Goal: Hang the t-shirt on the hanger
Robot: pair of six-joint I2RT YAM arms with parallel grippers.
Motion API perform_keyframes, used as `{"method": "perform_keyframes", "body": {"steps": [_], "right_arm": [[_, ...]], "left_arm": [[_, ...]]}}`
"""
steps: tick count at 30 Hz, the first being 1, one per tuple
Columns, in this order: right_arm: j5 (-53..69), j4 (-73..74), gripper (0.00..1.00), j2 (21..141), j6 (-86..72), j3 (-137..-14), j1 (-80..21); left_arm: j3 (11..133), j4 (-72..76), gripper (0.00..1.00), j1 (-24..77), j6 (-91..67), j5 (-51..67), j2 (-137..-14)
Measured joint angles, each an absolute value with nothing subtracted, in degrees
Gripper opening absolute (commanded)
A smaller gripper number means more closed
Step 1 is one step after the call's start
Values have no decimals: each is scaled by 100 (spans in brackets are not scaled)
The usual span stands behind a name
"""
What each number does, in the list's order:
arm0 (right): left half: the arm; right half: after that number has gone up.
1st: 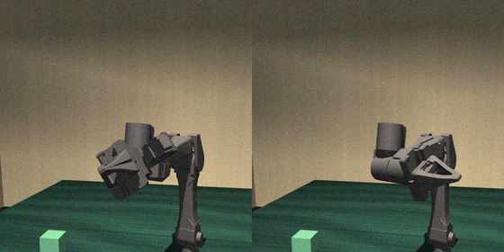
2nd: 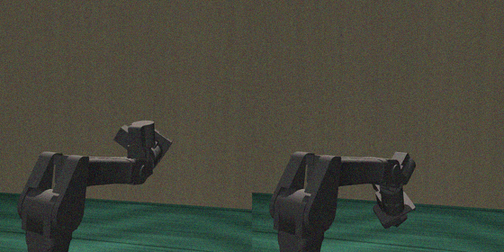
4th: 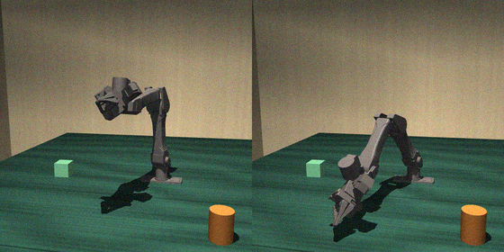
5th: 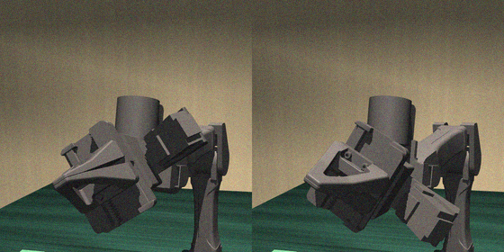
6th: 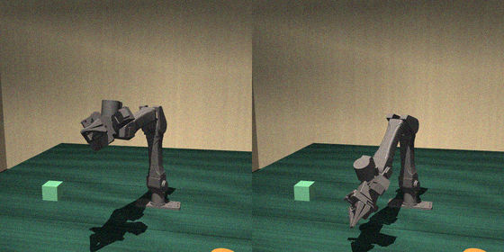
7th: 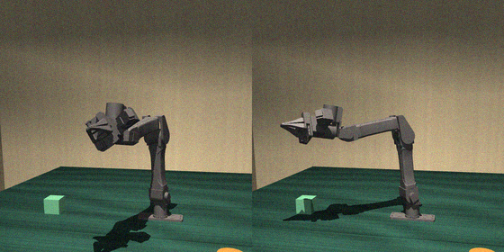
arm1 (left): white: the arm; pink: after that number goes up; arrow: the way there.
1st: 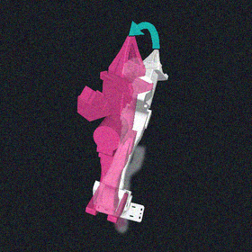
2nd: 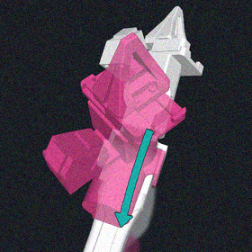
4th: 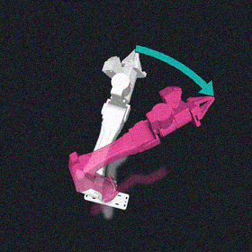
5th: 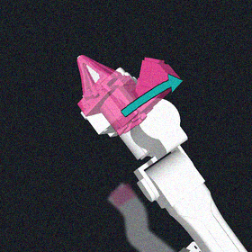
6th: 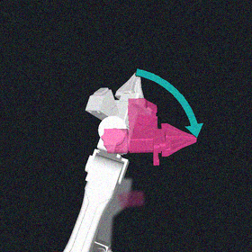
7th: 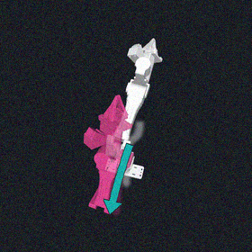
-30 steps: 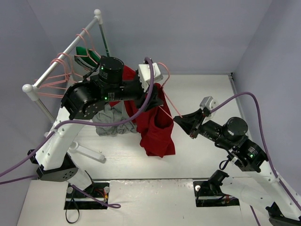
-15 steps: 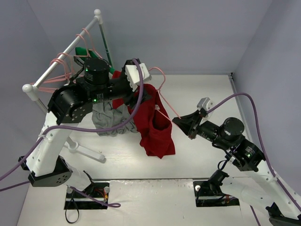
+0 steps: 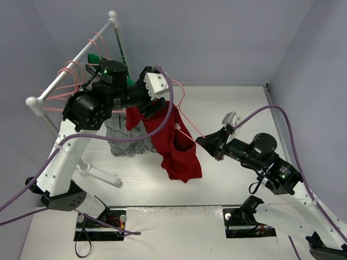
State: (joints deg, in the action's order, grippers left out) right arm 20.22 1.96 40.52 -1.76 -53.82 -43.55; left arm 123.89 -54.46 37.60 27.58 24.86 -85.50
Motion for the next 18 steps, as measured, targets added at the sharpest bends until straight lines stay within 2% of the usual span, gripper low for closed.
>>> {"method": "perform_keyframes", "body": {"steps": [10,13,17,18], "right_arm": [[2184,198,0,4152,-259,-5382,-4355],[2206,198,0,4157,-257,-5384,-4355],[2277,197,0,4205,-261,-5388,-4355],[2290,199,0,4224,-264,-5389,-4355]], "left_arm": [[12099,-5564,59,3561,3380,3350,-8672],[11904,-5584,56,3495,3441,3655,-8638],[11638,-5618,39,3405,3460,3983,-8624],[11589,-5624,29,3389,3473,4044,-8624]]}}
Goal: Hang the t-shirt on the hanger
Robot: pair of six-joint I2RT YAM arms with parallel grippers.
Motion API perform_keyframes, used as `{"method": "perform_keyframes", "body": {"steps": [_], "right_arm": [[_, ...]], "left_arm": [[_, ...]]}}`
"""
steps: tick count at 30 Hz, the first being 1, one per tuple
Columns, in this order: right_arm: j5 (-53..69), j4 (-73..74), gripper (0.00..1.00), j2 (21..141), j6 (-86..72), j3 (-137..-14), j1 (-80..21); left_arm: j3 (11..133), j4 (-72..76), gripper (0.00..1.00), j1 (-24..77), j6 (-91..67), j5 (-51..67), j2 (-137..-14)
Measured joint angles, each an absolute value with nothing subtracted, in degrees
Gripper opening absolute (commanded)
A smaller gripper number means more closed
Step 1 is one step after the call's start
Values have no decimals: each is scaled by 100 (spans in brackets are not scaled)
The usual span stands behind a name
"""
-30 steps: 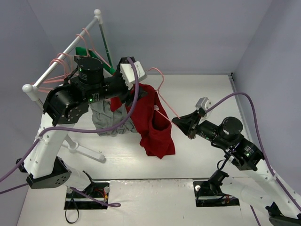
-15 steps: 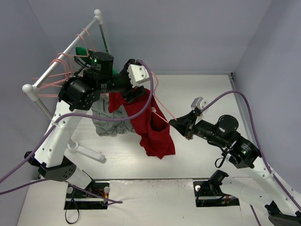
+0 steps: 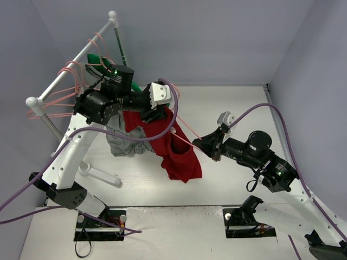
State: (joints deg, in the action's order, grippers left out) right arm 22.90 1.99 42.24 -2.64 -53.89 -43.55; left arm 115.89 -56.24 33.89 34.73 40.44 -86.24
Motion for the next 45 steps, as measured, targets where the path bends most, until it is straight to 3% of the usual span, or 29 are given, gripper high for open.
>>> {"method": "perform_keyframes", "body": {"steps": [1,3,10,15,19,27,34,45], "right_arm": [[2294,206,0,4241,-269,-5389,-4355],[2251,218,0,4265,-284,-5389,-4352],[1998,210,1,4268,-277,-5389,-4316],[1287,174,48,4345,-312,-5456,-4342],[189,362,61,4569,-469,-5848,-4316],[-1083,635,61,4741,-1172,-6073,-4316],[-1144,675,55,5241,-2027,-6042,-4391],[-1078,36,53,6320,-2864,-5905,-4957]], "left_arm": [[11550,-5629,15,3369,3487,4094,-8624],[11494,-5656,2,3340,3583,4189,-8608],[11375,-5928,0,3347,3866,4249,-8363],[11248,-5809,0,3373,3731,3746,-8219],[10943,-5439,0,3330,3284,2888,-8029],[10540,-4821,0,3369,2426,1348,-7907],[10243,-4681,0,3858,2229,397,-7783],[10047,-4646,0,4087,1972,-160,-7466]]}}
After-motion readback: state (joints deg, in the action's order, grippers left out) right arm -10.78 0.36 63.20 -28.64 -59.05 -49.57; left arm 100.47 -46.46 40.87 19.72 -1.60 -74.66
